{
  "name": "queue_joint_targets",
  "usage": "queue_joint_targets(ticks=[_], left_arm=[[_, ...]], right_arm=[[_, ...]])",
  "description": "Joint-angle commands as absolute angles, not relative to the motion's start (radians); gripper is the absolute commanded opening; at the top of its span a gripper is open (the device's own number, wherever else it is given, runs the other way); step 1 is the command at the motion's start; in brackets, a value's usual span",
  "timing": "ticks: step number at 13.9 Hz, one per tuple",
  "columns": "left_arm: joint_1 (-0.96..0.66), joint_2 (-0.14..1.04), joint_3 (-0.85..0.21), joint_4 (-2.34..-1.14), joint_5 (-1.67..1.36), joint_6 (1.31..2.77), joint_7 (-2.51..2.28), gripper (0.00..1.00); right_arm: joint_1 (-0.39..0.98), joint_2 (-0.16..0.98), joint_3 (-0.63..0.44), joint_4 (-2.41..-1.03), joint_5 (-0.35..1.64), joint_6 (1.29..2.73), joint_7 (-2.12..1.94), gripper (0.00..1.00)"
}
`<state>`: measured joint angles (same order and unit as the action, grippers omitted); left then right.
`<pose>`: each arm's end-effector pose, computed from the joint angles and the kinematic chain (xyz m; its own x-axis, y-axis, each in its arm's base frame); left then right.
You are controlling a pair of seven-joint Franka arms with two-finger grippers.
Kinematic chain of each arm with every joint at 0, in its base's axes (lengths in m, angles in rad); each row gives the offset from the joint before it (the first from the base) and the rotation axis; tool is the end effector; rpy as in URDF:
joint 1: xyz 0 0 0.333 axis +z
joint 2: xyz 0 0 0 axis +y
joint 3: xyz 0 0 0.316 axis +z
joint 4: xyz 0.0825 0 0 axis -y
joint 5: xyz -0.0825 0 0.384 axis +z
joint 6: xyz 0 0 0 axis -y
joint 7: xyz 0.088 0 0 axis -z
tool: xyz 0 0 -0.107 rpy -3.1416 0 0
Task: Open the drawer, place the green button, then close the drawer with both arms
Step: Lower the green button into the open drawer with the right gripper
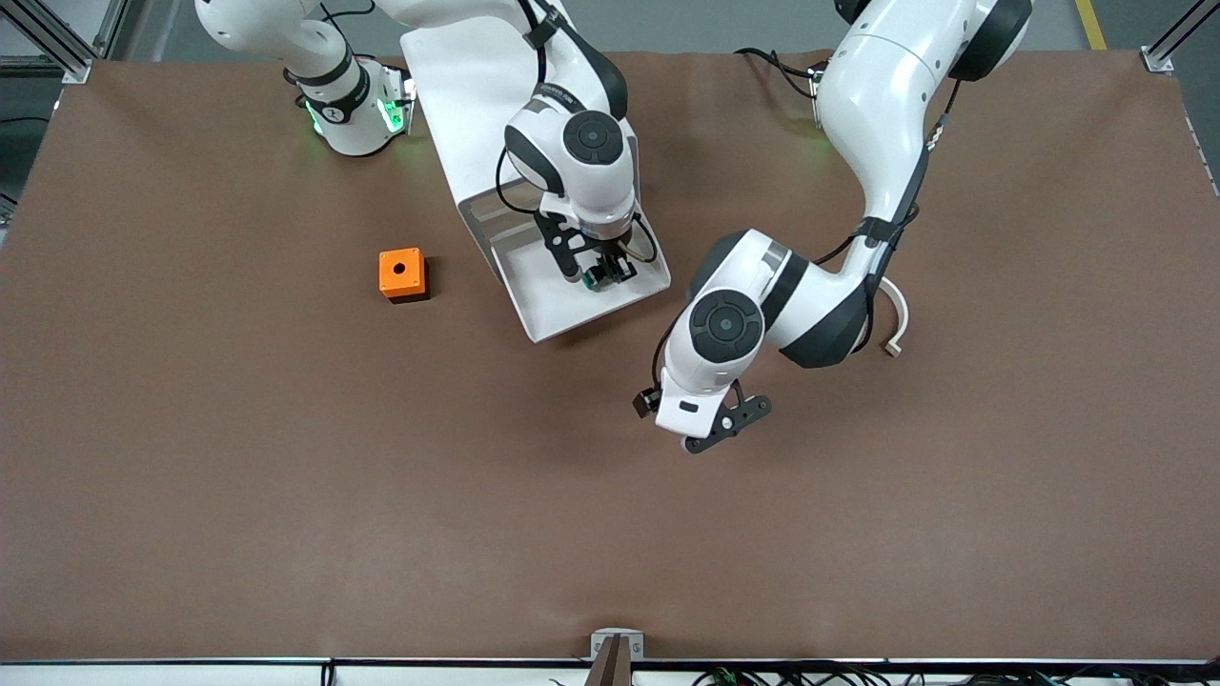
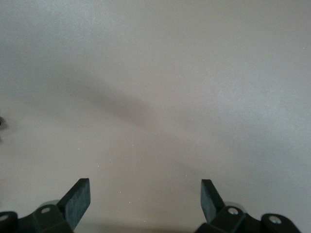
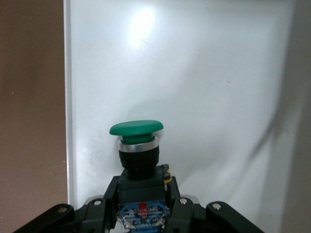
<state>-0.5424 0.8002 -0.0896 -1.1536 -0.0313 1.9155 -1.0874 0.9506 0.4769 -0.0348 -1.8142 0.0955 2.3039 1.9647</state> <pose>0.6193 -0.4320 0.3184 0.8770 0.4700 -0.0997 0.4732 -0.8809 0.0105 0.3936 0.5183 0.2789 0.4452 -0.8937 -0.0560 -0.8948 -0.4464 0.0105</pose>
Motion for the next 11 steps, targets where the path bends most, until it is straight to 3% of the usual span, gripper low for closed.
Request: queue_joint_targets(ticks=[1, 2, 3, 4, 5, 11], left_arm=[[-0.548, 0.77, -0.089, -1.187, -0.02, 1.921, -1.081, 1.0], [-0.548, 0.77, -0.09, -1.187, -0.018, 1.921, -1.08, 1.0], [-0.549, 0.77, -0.091, -1.187, -0.018, 1.921, -1.077, 1.0], [-0.549, 0.769, -0.091, -1.187, -0.02, 1.921, -1.077, 1.0], [-0.549, 0.769, -0.091, -1.186, -0.02, 1.921, -1.08, 1.0], [-0.551, 0.773, -0.104, -1.186, -0.025, 1.928, -1.085, 1.0]], right_arm=[[0.971, 0.492, -0.048, -1.793, 0.095, 2.299, 1.99, 0.0], [0.971, 0.492, -0.048, -1.793, 0.095, 2.298, 1.988, 0.02], [0.965, 0.491, -0.048, -1.792, 0.095, 2.292, 1.985, 0.25], [0.966, 0.492, -0.048, -1.789, 0.091, 2.29, 1.98, 0.69], [0.969, 0.495, -0.048, -1.784, 0.081, 2.289, 1.982, 0.99], [0.922, 0.495, -0.049, -1.695, 0.072, 2.228, 1.896, 1.0]])
